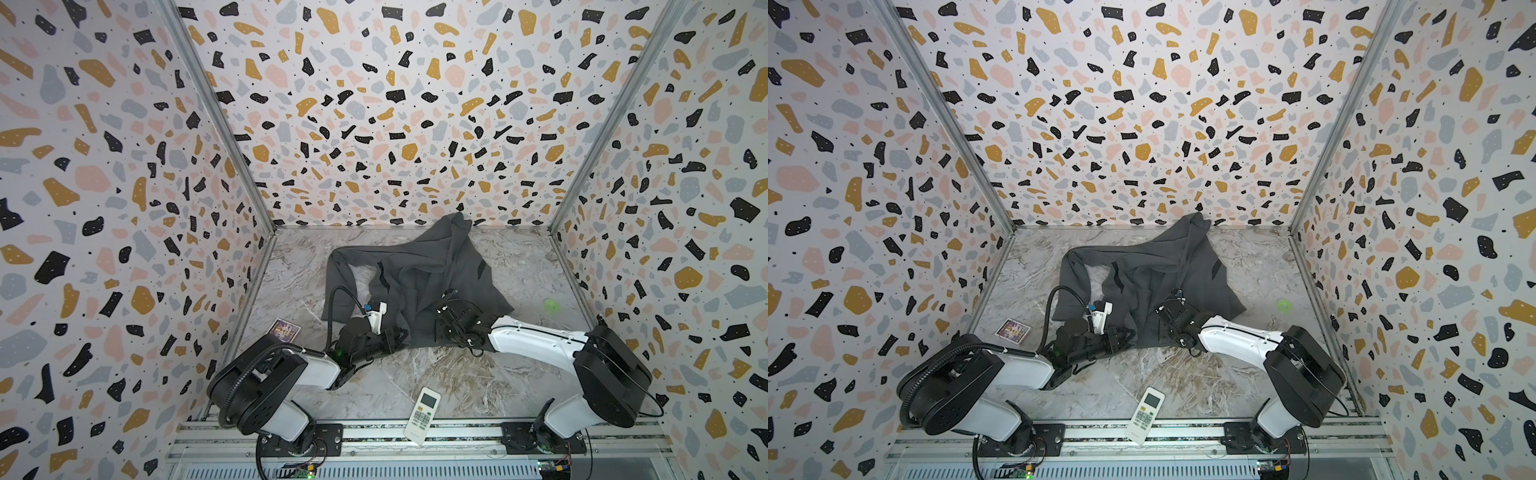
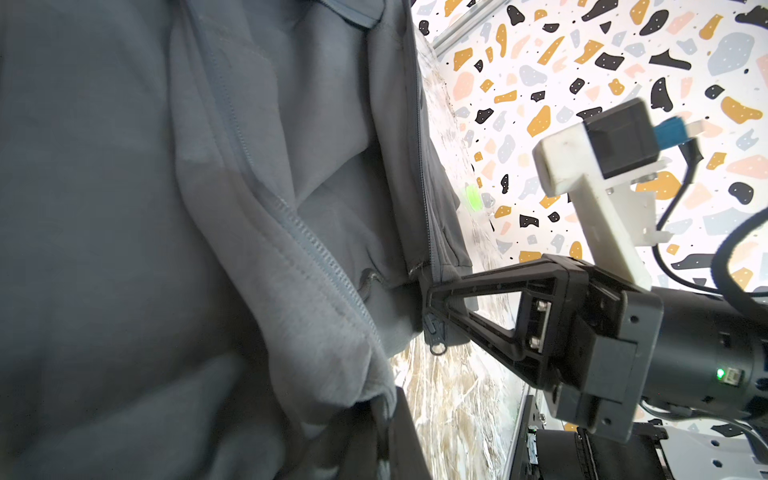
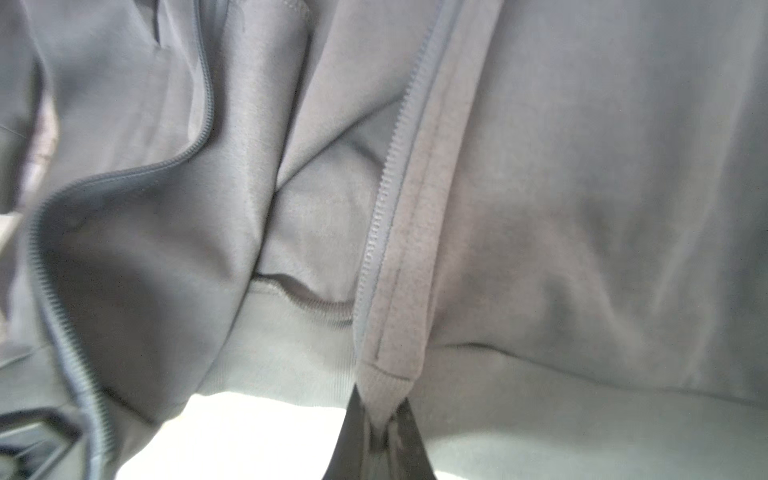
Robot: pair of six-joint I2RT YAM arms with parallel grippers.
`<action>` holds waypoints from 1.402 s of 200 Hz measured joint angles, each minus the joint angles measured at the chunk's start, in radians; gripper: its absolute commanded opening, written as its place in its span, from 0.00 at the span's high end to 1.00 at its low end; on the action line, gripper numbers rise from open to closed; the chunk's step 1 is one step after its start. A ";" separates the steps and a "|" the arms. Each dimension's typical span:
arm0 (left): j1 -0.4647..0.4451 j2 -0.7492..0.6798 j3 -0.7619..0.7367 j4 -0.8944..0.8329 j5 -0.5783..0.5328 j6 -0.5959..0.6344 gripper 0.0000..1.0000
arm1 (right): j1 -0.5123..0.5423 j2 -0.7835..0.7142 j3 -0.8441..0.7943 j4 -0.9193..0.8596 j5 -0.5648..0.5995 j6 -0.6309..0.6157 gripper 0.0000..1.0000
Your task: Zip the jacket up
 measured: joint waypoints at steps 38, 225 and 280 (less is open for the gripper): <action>-0.043 -0.021 0.003 0.009 -0.016 0.012 1.00 | -0.071 -0.117 -0.136 0.127 -0.124 -0.031 1.00; -0.144 0.206 0.013 0.526 -0.114 -0.109 1.00 | -0.256 -0.347 -0.542 0.880 -0.703 0.028 1.00; -0.155 0.212 0.000 0.592 -0.127 -0.125 1.00 | -0.259 -0.280 -0.544 1.021 -0.776 0.070 1.00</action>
